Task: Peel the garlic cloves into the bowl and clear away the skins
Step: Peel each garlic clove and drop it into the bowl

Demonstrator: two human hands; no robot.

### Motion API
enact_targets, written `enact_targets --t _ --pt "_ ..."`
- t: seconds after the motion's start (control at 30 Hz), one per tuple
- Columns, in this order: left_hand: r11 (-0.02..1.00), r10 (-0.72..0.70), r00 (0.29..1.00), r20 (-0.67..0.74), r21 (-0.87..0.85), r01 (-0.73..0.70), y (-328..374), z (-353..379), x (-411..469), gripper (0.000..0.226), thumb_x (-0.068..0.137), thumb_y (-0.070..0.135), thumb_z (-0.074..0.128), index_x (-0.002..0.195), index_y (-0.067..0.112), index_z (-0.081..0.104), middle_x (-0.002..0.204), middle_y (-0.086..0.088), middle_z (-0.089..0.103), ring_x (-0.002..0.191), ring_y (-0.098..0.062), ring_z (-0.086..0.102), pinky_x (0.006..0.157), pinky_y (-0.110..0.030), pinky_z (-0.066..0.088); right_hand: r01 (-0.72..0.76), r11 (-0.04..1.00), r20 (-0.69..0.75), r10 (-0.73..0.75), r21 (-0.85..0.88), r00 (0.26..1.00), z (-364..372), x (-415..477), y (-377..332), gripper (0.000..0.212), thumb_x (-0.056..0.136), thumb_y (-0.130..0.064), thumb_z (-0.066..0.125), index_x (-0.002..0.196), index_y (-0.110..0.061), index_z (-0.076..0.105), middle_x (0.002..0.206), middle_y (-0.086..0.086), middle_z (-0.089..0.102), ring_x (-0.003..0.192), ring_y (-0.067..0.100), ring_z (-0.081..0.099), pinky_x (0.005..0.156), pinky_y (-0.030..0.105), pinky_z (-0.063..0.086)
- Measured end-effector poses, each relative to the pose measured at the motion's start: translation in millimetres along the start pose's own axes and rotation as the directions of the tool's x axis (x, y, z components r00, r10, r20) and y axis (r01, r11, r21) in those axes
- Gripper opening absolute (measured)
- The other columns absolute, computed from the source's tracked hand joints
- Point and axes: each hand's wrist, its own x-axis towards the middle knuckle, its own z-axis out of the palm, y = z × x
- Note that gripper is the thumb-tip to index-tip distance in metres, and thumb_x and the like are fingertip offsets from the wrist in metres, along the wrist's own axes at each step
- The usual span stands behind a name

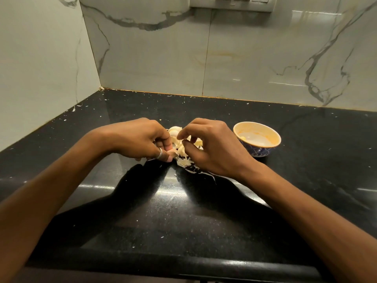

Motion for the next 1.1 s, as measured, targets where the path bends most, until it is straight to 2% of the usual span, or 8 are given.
enact_targets --t 0.2,0.4,0.6,0.7,0.8,0.9,1.0,1.1 --pt "0.994 0.061 0.990 -0.128 -0.078 -0.072 1 -3 -2 0.008 0.085 0.034 0.079 0.088 0.029 0.074 0.067 0.007 0.065 0.057 -0.004 0.056 0.049 -0.021 0.050 -0.031 0.998 -0.036 0.033 0.058 0.999 -1 1 1 0.020 0.087 -0.020 0.064 0.101 -0.016 0.077 0.094 -0.005 0.072 0.077 0.008 0.066 0.071 0.036 0.056" --pt "0.940 0.095 0.971 -0.221 -0.301 -0.161 7 -6 -5 0.025 0.079 0.040 0.076 0.098 0.023 0.073 0.073 0.005 0.069 0.066 -0.009 0.062 0.052 -0.022 0.050 -0.064 0.977 -0.045 0.075 0.205 0.996 -5 4 1 0.021 0.091 -0.022 0.076 0.110 -0.014 0.075 0.093 -0.008 0.073 0.077 0.004 0.067 0.066 0.011 0.045" --pt "0.896 0.087 0.963 -0.255 -0.402 -0.188 11 -1 -3 0.023 0.085 0.034 0.073 0.103 0.020 0.073 0.079 0.001 0.072 0.064 -0.008 0.060 0.049 -0.021 0.048 -0.117 0.947 -0.066 0.143 0.300 0.988 -10 5 4 0.018 0.094 -0.017 0.073 0.111 -0.016 0.076 0.095 -0.007 0.076 0.086 0.006 0.070 0.075 0.033 0.059" --pt "0.898 0.090 0.951 -0.296 -0.388 -0.206 14 4 -1 0.025 0.087 0.035 0.071 0.104 0.017 0.074 0.072 0.005 0.069 0.061 -0.006 0.058 0.047 -0.019 0.047 -0.150 0.939 -0.074 0.181 0.310 0.981 -10 6 6 0.020 0.094 -0.016 0.073 0.113 -0.015 0.075 0.093 -0.011 0.075 0.083 0.003 0.069 0.075 0.034 0.059" --pt "0.894 0.095 0.934 -0.346 -0.383 -0.233 17 8 0 0.029 0.087 0.039 0.069 0.105 0.016 0.075 0.064 0.003 0.065 0.058 -0.007 0.057 0.047 -0.019 0.048 -0.188 0.916 -0.083 0.231 0.353 0.969 -10 6 9 0.021 0.094 -0.016 0.073 0.114 -0.013 0.074 0.093 -0.005 0.076 0.081 0.008 0.072 0.073 0.039 0.061" --pt "0.891 0.104 0.920 -0.379 -0.376 -0.255 18 11 0 0.024 0.092 0.033 0.066 0.106 0.016 0.075 0.073 -0.010 0.070 0.060 -0.012 0.060 0.048 -0.020 0.050 -0.223 0.873 -0.071 0.280 0.434 0.957 -12 7 11 0.018 0.094 -0.015 0.072 0.111 -0.009 0.073 0.092 0.002 0.076 0.083 0.016 0.074 0.074 0.041 0.063" --pt "0.889 0.096 0.918 -0.385 -0.381 -0.253 20 13 1 0.020 0.096 0.026 0.064 0.108 0.015 0.074 0.082 -0.008 0.074 0.061 -0.009 0.064 0.049 -0.020 0.052 -0.251 0.825 -0.047 0.317 0.506 0.947 -13 7 11 0.019 0.094 -0.013 0.071 0.111 -0.005 0.071 0.096 0.007 0.075 0.087 0.019 0.074 0.076 0.034 0.063" --pt "0.854 0.057 0.924 -0.379 -0.462 -0.241 23 18 3 0.019 0.094 0.022 0.066 0.110 0.013 0.072 0.091 -0.007 0.076 0.069 -0.011 0.068 0.052 -0.022 0.055 -0.280 0.785 -0.030 0.355 0.553 0.935 -12 8 13 0.018 0.094 -0.012 0.072 0.111 -0.005 0.073 0.097 0.007 0.076 0.091 0.019 0.074 0.083 0.037 0.063"
